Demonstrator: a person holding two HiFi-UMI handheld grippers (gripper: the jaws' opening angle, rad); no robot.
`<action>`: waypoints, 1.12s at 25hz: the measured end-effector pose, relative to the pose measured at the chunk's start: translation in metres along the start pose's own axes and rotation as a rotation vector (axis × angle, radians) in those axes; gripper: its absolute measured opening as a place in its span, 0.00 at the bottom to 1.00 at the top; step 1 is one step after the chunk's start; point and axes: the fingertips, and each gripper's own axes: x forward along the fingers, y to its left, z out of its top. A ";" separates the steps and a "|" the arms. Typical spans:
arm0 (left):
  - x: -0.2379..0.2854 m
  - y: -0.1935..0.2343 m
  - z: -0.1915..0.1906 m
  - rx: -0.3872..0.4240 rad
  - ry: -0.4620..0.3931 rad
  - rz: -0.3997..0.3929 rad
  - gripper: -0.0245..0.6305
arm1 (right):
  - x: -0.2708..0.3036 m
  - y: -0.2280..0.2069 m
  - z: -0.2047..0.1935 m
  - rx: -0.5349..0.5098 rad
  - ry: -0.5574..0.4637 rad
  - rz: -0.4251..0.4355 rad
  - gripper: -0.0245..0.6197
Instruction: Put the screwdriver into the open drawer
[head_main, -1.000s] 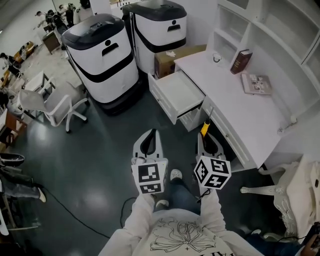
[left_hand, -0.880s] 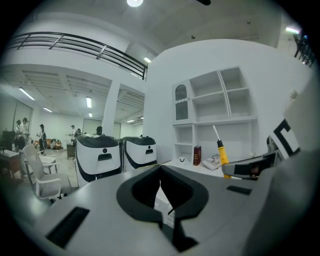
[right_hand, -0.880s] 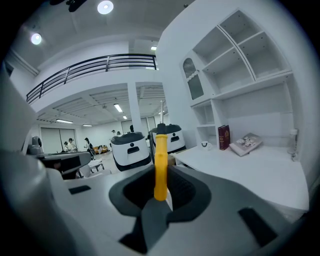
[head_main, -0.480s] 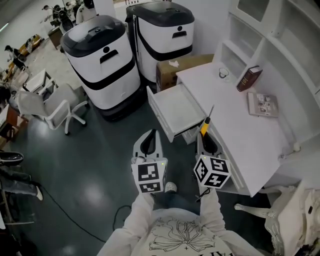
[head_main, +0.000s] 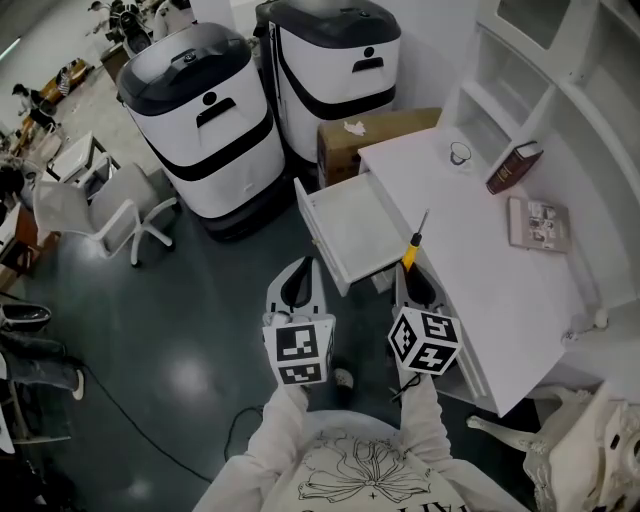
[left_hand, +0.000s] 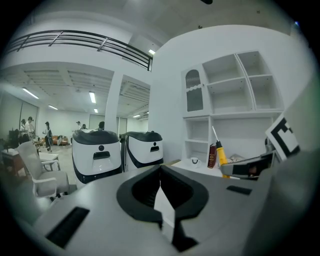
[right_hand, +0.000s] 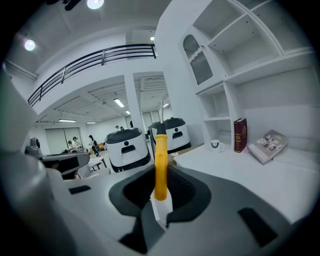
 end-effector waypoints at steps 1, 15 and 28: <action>0.005 0.002 -0.001 0.000 0.003 0.002 0.05 | 0.005 -0.001 0.000 0.001 0.003 0.001 0.15; 0.121 0.025 0.011 -0.010 0.019 -0.048 0.05 | 0.104 -0.020 0.029 0.020 0.014 -0.024 0.15; 0.233 0.044 0.010 0.009 0.087 -0.139 0.05 | 0.206 -0.035 0.034 0.074 0.086 -0.066 0.15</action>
